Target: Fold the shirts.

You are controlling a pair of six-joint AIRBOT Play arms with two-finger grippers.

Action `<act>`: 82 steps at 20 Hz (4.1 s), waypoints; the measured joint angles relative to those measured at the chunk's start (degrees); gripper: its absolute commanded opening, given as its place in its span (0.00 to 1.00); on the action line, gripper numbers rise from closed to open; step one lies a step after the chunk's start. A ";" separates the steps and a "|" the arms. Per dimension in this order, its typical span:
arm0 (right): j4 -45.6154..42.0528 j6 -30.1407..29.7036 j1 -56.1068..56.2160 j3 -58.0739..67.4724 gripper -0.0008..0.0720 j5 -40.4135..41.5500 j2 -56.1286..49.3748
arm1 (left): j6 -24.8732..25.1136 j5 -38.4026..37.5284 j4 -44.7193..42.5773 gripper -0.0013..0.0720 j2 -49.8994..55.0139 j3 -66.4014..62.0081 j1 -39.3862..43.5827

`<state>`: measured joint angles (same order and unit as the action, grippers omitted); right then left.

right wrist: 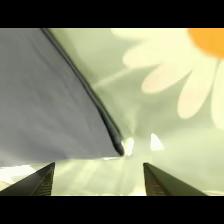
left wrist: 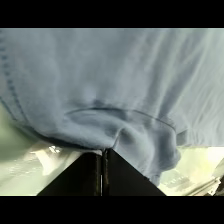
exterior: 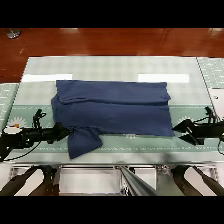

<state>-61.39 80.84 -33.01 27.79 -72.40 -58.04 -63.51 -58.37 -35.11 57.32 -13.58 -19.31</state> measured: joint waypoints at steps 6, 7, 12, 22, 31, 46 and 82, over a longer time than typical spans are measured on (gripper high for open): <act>2.14 1.42 6.73 -0.04 0.60 4.92 -3.48 | 0.39 -1.57 0.96 0.06 -0.02 -0.50 0.39; 2.67 0.90 7.72 0.59 0.12 6.69 -4.39 | 0.39 -1.73 1.05 0.06 -0.02 -0.76 0.44; 4.55 -2.25 11.58 7.15 0.04 7.04 -7.56 | 0.44 -5.44 -0.33 0.06 0.00 -7.06 0.20; 6.21 -2.34 13.77 26.99 0.04 8.44 -17.62 | -4.00 -3.61 -6.05 0.06 10.29 -30.75 3.50; 9.79 0.04 18.62 47.47 0.17 13.38 -37.22 | -10.67 -0.28 -6.47 0.11 36.28 -57.90 7.58; 8.70 1.20 11.08 54.14 0.87 -0.13 -45.99 | -22.82 -8.57 -27.08 0.97 27.19 -58.66 -2.01; 3.87 10.58 20.72 23.50 0.04 -4.81 22.05 | -25.40 1.07 -8.63 0.06 56.70 -89.15 68.04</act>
<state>-57.52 91.42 -12.29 51.29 -77.21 -35.99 -88.90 -57.30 -43.75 114.02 -102.74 48.73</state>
